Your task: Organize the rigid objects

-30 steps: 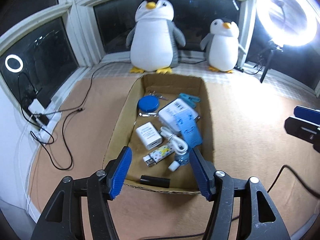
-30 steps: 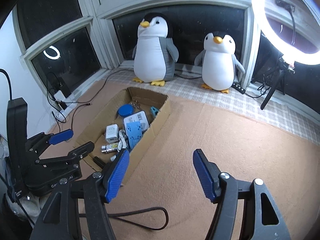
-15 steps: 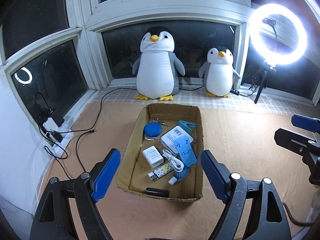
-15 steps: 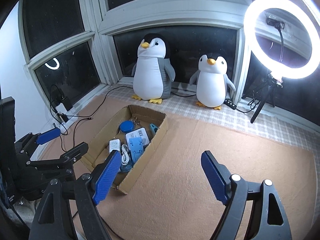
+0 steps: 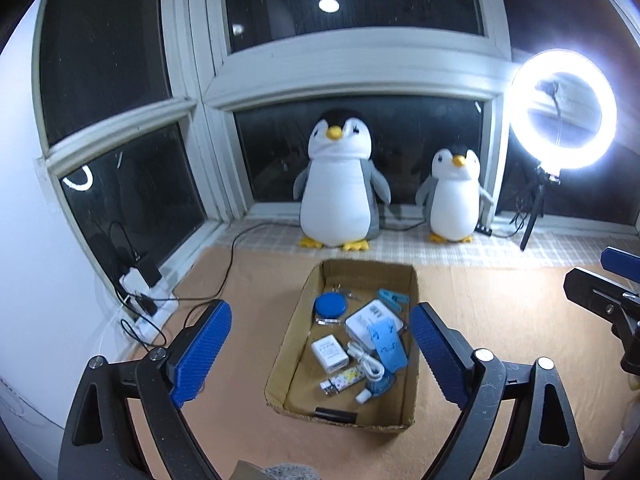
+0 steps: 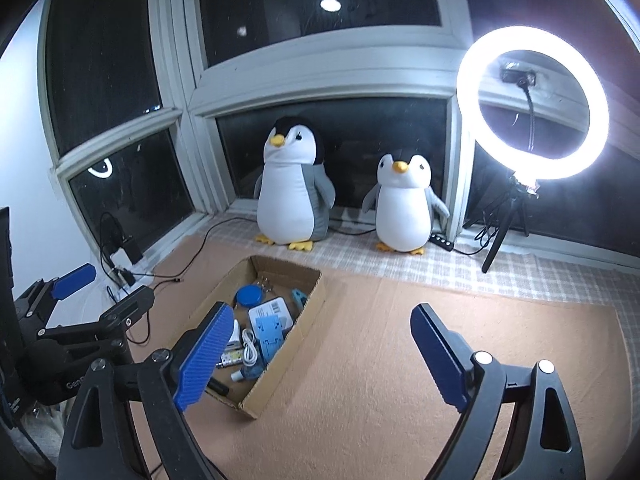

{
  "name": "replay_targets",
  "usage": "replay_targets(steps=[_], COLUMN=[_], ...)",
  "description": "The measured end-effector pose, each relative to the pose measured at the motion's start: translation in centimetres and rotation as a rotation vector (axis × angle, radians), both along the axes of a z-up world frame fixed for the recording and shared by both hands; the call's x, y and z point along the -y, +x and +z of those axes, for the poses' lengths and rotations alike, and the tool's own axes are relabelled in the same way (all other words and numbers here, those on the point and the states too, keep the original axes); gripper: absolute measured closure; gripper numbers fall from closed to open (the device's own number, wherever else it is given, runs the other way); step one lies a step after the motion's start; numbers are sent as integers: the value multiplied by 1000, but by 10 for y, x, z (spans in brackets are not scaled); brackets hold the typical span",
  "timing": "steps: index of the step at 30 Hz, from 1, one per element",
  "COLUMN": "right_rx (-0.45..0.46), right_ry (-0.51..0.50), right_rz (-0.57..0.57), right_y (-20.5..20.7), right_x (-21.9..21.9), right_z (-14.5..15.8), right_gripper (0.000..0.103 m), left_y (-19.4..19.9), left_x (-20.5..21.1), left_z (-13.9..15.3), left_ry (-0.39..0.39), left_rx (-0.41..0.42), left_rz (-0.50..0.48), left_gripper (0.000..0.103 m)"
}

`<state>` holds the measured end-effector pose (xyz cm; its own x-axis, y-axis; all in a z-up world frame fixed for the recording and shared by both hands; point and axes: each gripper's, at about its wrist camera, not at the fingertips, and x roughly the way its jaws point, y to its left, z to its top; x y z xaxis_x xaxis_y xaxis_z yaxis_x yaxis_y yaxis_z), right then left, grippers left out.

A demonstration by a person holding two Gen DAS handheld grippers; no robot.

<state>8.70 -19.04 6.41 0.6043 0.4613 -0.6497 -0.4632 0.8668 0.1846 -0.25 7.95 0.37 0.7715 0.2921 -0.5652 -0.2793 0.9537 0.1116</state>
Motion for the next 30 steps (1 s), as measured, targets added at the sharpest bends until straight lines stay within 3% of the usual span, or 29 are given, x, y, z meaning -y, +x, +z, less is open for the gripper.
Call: replay_targets(steps=[17,30], right_rx=[61,70], right_ry=[-55,-66], right_rz=[-104,-93], right_y=[-7,-9], right_x=[1,-2], right_z=[-1,1], right_gripper=[14,14], left_y=[-7,-8], left_x=[10,12], left_z=[2,3], left_ry=[-38,-34], left_rx=[12,10], left_rz=[-30,-33], left_gripper=[7,6])
